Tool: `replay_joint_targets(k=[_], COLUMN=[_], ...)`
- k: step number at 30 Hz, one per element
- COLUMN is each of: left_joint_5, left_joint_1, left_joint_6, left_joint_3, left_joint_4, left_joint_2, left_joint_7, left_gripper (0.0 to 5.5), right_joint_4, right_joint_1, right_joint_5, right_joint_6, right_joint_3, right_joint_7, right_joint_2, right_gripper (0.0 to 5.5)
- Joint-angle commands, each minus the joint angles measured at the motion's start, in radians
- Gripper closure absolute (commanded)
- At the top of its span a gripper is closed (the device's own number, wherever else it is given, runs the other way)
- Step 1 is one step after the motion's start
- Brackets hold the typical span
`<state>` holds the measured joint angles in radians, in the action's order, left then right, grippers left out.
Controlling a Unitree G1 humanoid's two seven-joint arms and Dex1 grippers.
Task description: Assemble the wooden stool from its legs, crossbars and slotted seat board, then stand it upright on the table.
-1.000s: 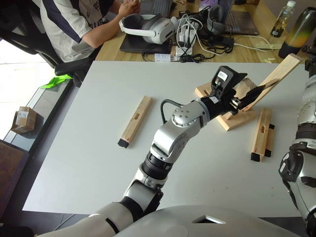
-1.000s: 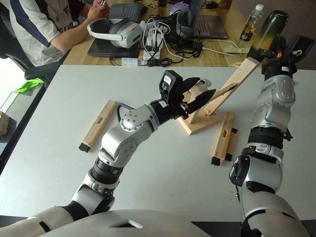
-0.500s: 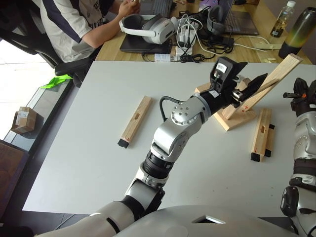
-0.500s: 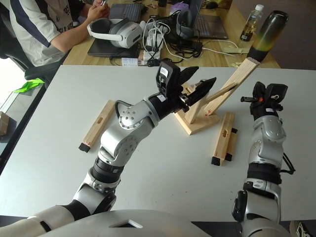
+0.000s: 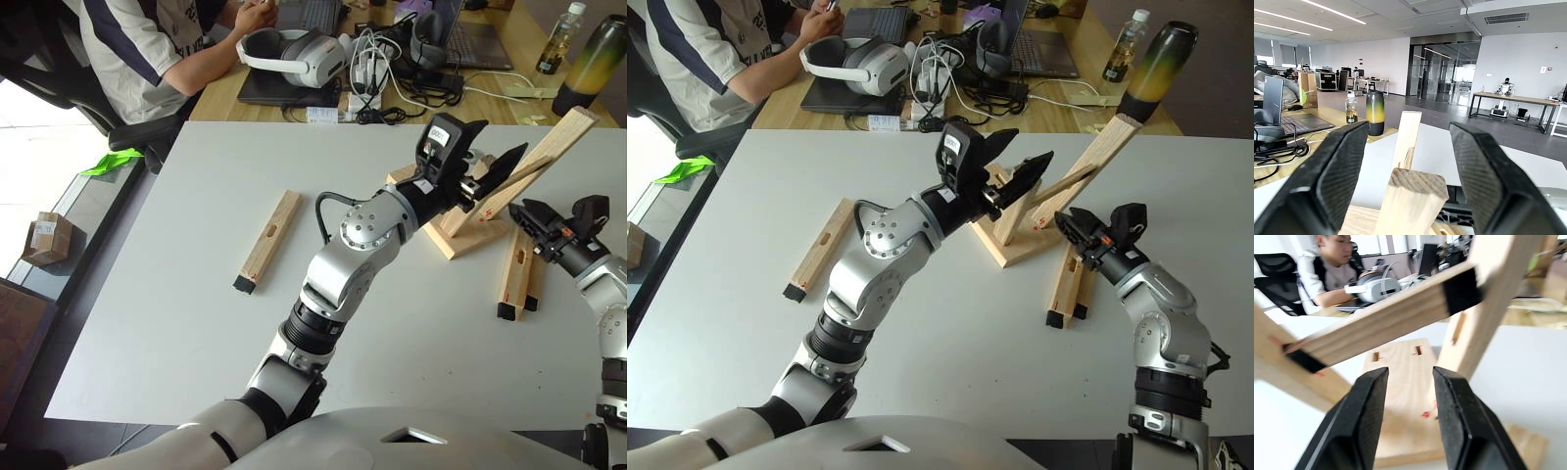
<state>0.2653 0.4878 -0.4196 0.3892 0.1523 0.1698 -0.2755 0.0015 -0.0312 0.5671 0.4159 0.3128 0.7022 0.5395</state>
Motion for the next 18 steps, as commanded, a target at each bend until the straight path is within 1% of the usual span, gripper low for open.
replay_joint_targets(k=[1,4,8,13,15,18], left_joint_5=[-0.015,-0.016,-0.017,-0.023,-0.028,-0.045], left_joint_1=[-0.027,-0.029,-0.03,-0.032,-0.031,-0.029], left_joint_6=[0.003,0.004,0.003,0.006,0.008,0.019], left_joint_3=[0.013,0.016,0.019,0.012,0.008,0.006], left_joint_4=[-0.008,-0.009,-0.008,-0.012,-0.013,-0.017], left_joint_2=[0.003,-0.003,-0.008,-0.008,-0.01,-0.023], left_joint_7=[-0.009,-0.015,-0.021,-0.016,-0.017,-0.019], left_gripper=[2.5,2.5,2.5,2.5,2.5,2.5], right_joint_4=[-0.059,-0.062,-0.097,-0.096,-0.091,-0.055], right_joint_1=[-0.002,-0.018,0.009,0.005,0.0,-0.023], right_joint_5=[0.11,0.17,0.187,0.178,0.179,0.159], right_joint_6=[0.167,0.269,0.294,0.281,0.287,0.269], right_joint_3=[0.006,0.023,0.018,0.023,0.024,0.025], right_joint_7=[0.032,-0.004,-0.013,-0.037,-0.029,0.014], right_joint_2=[0.029,0.016,0.0,-0.012,-0.004,0.042], right_gripper=[3.82,3.82,3.82,3.04,3.04,3.04])
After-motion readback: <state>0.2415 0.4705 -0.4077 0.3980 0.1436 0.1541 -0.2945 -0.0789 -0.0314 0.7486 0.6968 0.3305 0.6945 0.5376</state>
